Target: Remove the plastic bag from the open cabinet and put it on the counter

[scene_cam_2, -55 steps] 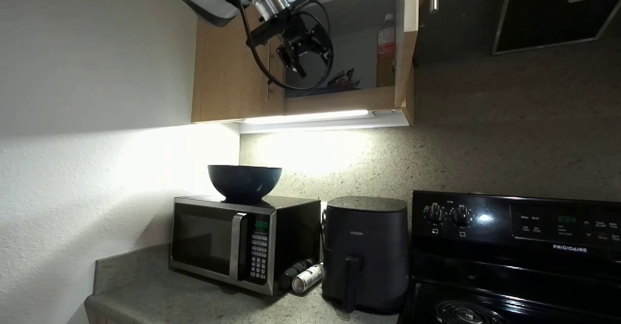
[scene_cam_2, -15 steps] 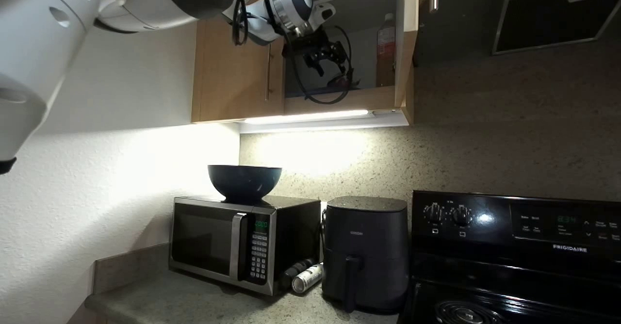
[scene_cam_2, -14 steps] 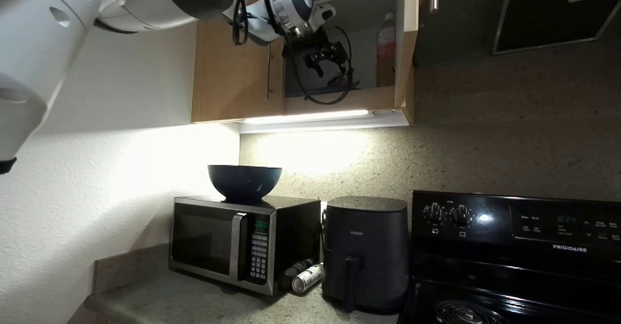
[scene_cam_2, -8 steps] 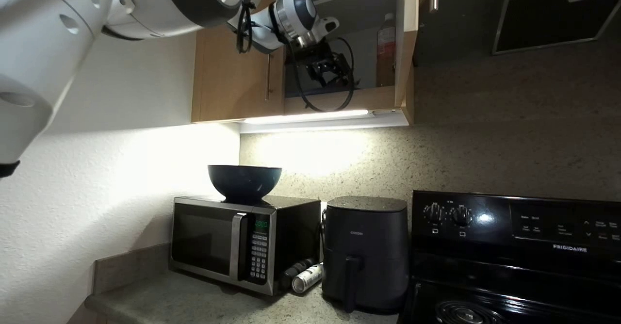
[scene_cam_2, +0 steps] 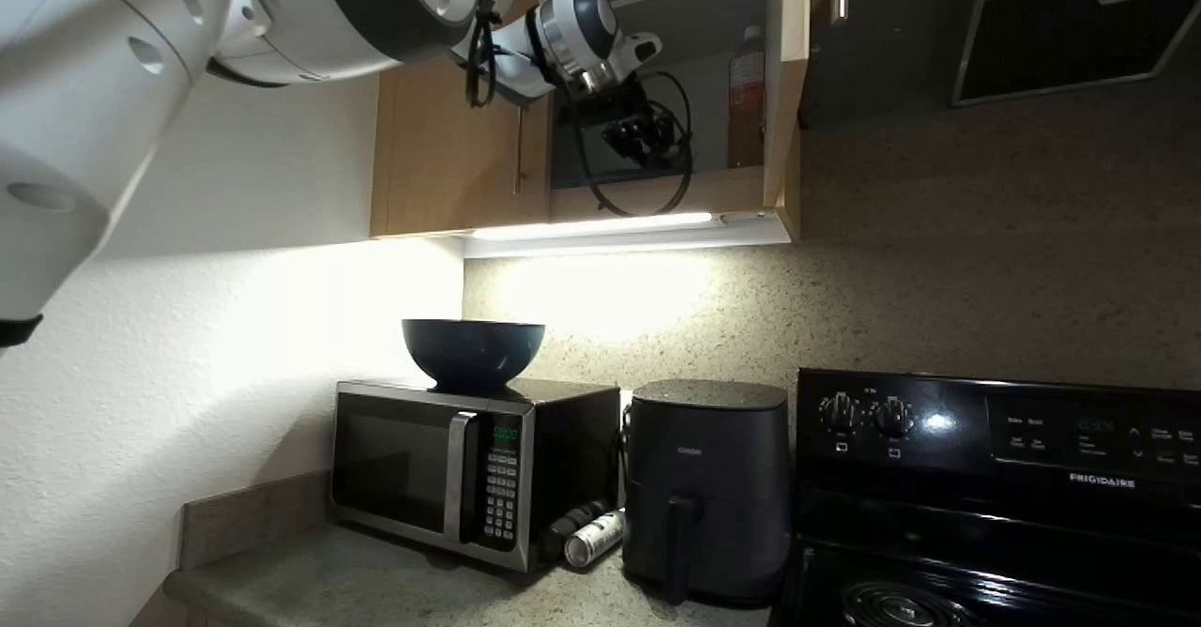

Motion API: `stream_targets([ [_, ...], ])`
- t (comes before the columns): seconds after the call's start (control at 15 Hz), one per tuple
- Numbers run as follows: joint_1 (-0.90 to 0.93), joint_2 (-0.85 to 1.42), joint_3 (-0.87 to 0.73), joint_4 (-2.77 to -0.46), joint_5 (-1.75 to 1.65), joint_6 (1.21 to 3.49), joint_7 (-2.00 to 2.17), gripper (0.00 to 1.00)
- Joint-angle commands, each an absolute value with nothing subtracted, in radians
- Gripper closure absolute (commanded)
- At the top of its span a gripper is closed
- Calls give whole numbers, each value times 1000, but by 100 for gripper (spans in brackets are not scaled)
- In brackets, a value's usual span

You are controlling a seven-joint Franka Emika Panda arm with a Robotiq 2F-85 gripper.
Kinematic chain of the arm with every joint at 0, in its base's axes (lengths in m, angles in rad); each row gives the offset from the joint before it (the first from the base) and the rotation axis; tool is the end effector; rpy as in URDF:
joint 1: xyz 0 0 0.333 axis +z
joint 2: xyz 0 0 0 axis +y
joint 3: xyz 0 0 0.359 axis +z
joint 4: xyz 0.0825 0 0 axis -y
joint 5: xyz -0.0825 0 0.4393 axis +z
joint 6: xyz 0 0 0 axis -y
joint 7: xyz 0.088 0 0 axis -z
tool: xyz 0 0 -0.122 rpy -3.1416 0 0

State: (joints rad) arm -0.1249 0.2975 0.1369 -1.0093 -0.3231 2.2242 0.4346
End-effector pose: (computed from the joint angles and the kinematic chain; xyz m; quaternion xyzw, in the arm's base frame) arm 0.7353 -0.0298 0.8452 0.8718 -0.1671 0.4587 0.0409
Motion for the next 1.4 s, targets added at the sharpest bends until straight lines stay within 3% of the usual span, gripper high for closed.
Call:
stream_targets([
  [0.0, -114, 310, 135, -976, -340, 2220, 439, 89],
  [0.4, -122, 208, 147, -1017, -310, 2171, 393, 87],
  [0.8, -130, 33, 136, -1081, -261, 1915, 407, 87],
  [0.87, -117, 118, 140, -993, -273, 1958, 416, 65],
  [1.33, -118, 56, 133, -1051, -273, 1910, 416, 65],
])
